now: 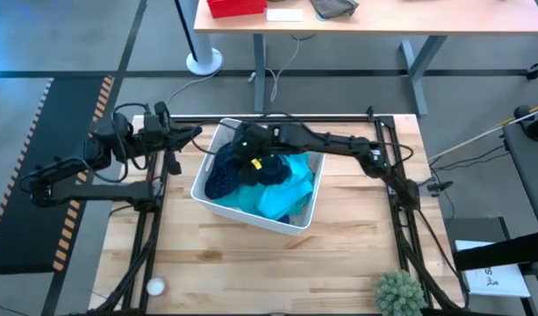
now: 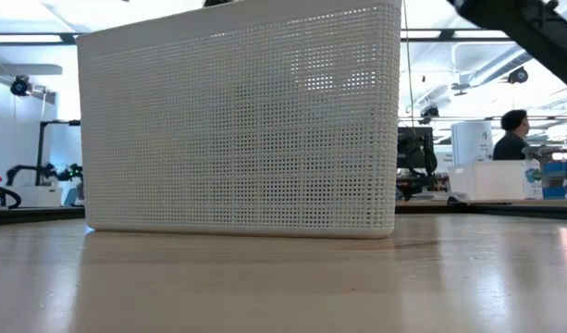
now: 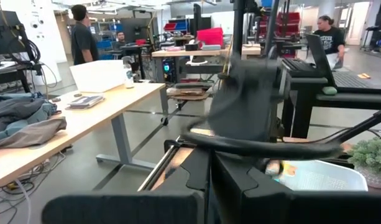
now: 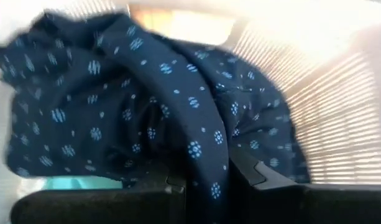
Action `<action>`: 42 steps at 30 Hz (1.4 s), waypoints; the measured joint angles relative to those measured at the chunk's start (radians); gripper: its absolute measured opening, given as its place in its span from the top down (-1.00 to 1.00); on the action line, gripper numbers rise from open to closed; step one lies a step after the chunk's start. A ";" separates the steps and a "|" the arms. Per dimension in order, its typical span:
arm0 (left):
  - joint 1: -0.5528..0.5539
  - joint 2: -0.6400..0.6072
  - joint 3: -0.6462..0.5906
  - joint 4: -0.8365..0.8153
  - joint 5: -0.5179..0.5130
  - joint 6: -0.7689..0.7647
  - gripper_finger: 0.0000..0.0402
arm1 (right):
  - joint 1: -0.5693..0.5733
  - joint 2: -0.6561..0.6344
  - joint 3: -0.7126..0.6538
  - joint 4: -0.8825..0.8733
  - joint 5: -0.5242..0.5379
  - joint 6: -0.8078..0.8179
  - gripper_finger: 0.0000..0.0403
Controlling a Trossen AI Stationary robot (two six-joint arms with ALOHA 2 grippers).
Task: Sort clothes
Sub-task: Put the dark blue shirt into the white bin
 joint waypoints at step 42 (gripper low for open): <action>0.000 -0.045 0.000 -0.035 0.001 0.004 1.00 | 0.000 -0.122 0.001 -0.118 -0.026 0.011 0.37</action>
